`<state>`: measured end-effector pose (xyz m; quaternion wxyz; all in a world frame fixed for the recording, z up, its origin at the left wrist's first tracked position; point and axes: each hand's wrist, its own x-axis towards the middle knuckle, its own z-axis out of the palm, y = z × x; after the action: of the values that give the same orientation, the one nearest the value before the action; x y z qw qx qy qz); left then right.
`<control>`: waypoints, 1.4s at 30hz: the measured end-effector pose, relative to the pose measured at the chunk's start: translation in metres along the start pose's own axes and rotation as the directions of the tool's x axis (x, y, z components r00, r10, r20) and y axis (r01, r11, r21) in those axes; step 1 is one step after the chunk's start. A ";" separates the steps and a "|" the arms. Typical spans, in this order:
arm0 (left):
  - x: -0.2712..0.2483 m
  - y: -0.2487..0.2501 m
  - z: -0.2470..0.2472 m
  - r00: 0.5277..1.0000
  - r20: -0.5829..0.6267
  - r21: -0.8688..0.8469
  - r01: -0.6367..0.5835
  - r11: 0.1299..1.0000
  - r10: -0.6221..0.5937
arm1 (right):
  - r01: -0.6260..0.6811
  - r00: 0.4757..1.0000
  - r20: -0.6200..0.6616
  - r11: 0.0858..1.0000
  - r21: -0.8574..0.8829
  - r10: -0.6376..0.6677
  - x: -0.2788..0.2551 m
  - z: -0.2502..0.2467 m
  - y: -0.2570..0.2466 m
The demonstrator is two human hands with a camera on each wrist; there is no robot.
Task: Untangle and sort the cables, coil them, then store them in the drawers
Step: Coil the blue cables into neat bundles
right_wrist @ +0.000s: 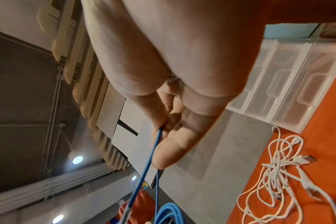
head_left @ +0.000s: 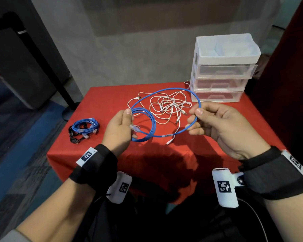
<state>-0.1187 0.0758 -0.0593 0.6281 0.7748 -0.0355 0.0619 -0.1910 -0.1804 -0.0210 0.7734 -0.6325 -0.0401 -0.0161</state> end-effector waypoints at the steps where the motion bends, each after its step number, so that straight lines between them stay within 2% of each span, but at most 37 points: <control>1: -0.002 0.001 0.000 0.999 0.013 -0.043 0.033 0.999 -0.032 | -0.002 1.000 -0.021 1.000 -0.018 0.001 0.001 -0.001 0.002; 4: -0.008 0.005 0.003 0.998 0.023 -0.141 0.068 0.988 -0.065 | -0.005 0.997 -0.077 0.999 -0.047 0.001 0.003 -0.002 0.006; 8: -0.014 0.006 0.009 1.000 0.004 -0.039 -0.022 0.999 0.022 | -0.018 0.999 -0.041 1.000 0.019 0.019 0.003 0.009 0.006; 10: -0.019 0.011 0.019 0.999 0.008 -0.069 -0.035 0.997 0.036 | 0.002 1.000 -0.015 1.000 -0.008 -0.003 0.002 0.022 0.011; 13: -0.029 0.023 0.036 0.997 0.056 -0.242 0.061 0.968 -0.049 | 0.133 0.989 -0.034 0.962 -0.237 -0.145 0.003 0.039 0.027; 14: -0.032 0.028 0.041 0.991 0.098 -0.312 0.114 0.943 -0.087 | 0.164 0.982 -0.046 0.952 -0.257 -0.182 0.002 0.043 0.031; 17: -0.037 0.041 0.047 0.951 0.224 -0.452 0.294 0.842 -0.212 | 0.217 0.968 -0.114 0.973 -0.079 -0.225 0.001 0.055 0.033; 20: -0.038 0.051 0.045 0.931 0.281 -0.501 0.351 0.792 -0.235 | 0.173 0.984 -0.044 0.984 0.038 -0.172 0.000 0.059 0.031; 21: -0.037 0.052 0.044 0.930 0.279 -0.518 0.355 0.779 -0.238 | 0.144 0.990 -0.002 0.990 0.008 -0.144 0.000 0.056 0.030; 23: -0.026 0.053 0.034 0.938 0.244 -0.548 0.342 0.763 -0.246 | 0.130 0.988 0.107 0.968 -0.213 -0.109 0.000 0.043 0.029; 25: -0.008 0.054 0.012 0.951 0.171 -0.596 0.308 0.741 -0.258 | 0.169 0.975 0.208 0.866 -0.471 -0.077 -0.004 0.026 0.028; 26: 0.002 0.054 -0.003 0.957 0.128 -0.617 0.284 0.734 -0.262 | 0.167 0.977 0.204 0.831 -0.530 -0.066 -0.005 0.014 0.029; 27: 0.011 0.054 -0.017 0.960 0.086 -0.620 0.261 0.740 -0.266 | 0.133 0.986 0.160 0.837 -0.531 -0.055 -0.006 0.003 0.030; 30: 0.020 0.047 -0.035 0.966 0.004 -0.534 0.221 0.816 -0.260 | 0.002 1.000 0.027 0.941 -0.337 0.007 -0.009 -0.013 0.031; 33: 0.012 0.035 -0.018 0.965 -0.070 -0.474 0.190 0.860 -0.252 | -0.088 0.996 -0.017 0.995 -0.053 0.088 -0.010 -0.001 0.029; 37: 0.004 0.025 0.008 0.968 -0.132 -0.443 0.134 0.887 -0.212 | -0.124 0.991 -0.010 0.948 0.292 0.133 -0.010 0.022 0.023; 42: -0.001 0.017 0.027 0.974 -0.176 -0.436 0.050 0.898 -0.140 | -0.046 0.988 -0.101 0.857 0.513 0.113 -0.004 0.036 0.018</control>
<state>-0.1207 0.0459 -0.0483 0.7858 0.6079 0.0540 0.1005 -0.1955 -0.1417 -0.0319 0.9139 -0.4045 0.0327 -0.0132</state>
